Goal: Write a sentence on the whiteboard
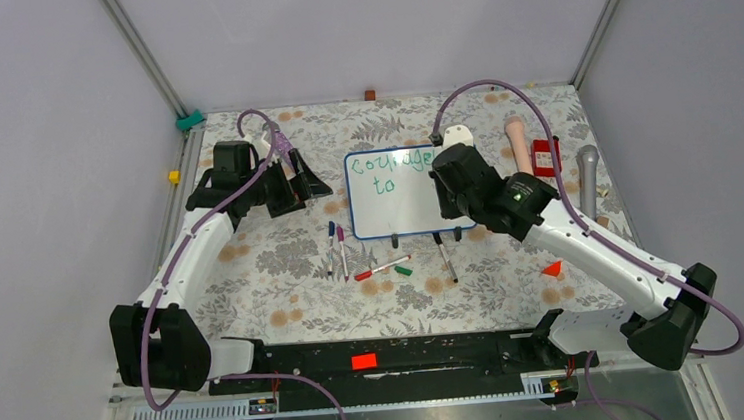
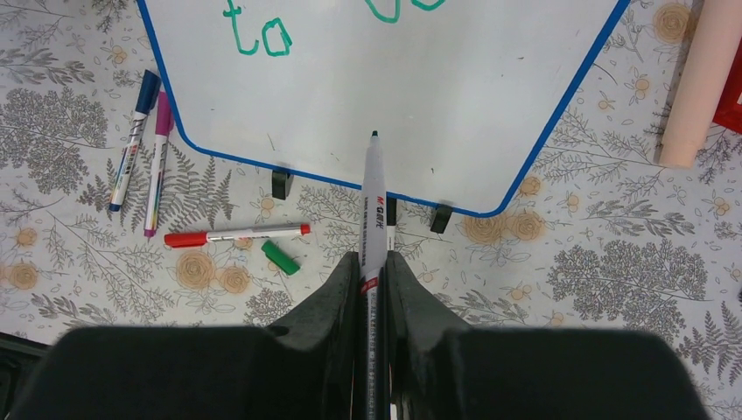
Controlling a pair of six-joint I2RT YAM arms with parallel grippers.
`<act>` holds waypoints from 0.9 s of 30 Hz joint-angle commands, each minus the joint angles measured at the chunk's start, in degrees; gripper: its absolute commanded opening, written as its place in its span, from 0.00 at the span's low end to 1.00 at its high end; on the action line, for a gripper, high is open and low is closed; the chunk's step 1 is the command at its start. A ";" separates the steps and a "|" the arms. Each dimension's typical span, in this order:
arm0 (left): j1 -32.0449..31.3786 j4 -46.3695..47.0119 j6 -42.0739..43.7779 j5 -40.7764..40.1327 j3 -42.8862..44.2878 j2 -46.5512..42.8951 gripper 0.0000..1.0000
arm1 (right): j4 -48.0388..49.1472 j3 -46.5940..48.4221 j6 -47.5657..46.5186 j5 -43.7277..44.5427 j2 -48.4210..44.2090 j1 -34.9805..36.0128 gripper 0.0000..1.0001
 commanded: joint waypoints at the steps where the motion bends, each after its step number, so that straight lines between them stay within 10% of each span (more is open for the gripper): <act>1: -0.10 2.89 0.97 2.14 1.40 -0.20 0.98 | -0.95 2.64 0.62 -1.08 -2.03 -0.25 0.00; 27: -3.72 0.19 -6.57 -2.39 -3.43 -8.24 0.98 | -1.45 0.35 -0.93 -6.51 -6.69 -0.25 0.00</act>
